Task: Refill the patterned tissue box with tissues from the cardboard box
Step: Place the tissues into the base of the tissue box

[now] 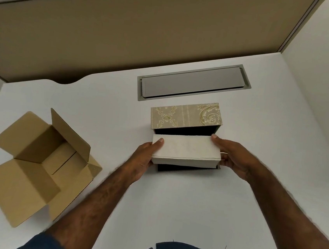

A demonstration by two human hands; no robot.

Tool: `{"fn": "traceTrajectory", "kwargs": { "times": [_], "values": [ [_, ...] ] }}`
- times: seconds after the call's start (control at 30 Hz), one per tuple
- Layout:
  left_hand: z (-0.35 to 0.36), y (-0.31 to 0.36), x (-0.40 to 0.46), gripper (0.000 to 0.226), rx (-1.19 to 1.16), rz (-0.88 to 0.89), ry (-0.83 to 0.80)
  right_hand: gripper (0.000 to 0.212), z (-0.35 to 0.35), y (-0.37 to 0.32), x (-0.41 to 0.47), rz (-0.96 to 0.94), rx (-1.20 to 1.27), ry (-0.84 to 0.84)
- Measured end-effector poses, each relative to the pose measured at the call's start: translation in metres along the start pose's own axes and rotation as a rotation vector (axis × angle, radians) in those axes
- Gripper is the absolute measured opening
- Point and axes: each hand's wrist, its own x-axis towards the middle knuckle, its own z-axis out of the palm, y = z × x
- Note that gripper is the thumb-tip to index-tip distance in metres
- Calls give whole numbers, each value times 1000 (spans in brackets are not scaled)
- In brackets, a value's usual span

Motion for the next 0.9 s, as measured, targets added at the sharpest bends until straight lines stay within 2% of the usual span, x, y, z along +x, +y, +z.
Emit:
{"fn": "traceTrajectory", "kwargs": {
  "times": [0.13,0.33,0.6,0.73,0.83,0.9],
  "values": [
    [7,-6,7,54,69,-12,51,40,3,7,6,-13,51,106],
    [13,-12,7,47,167,-32,102,45,4,6,11,-33,64,245],
    [17,-14,2,47,291,-3,220,27,1,13,6,-99,-87,295],
    [16,-13,-3,47,288,-29,242,31,2,27,-4,-198,-188,333],
    [17,-14,-6,51,237,-49,226,50,10,38,-17,-247,-288,338],
    [19,-11,-8,45,206,-64,214,59,17,45,-24,-284,-373,320]
  ]
}}
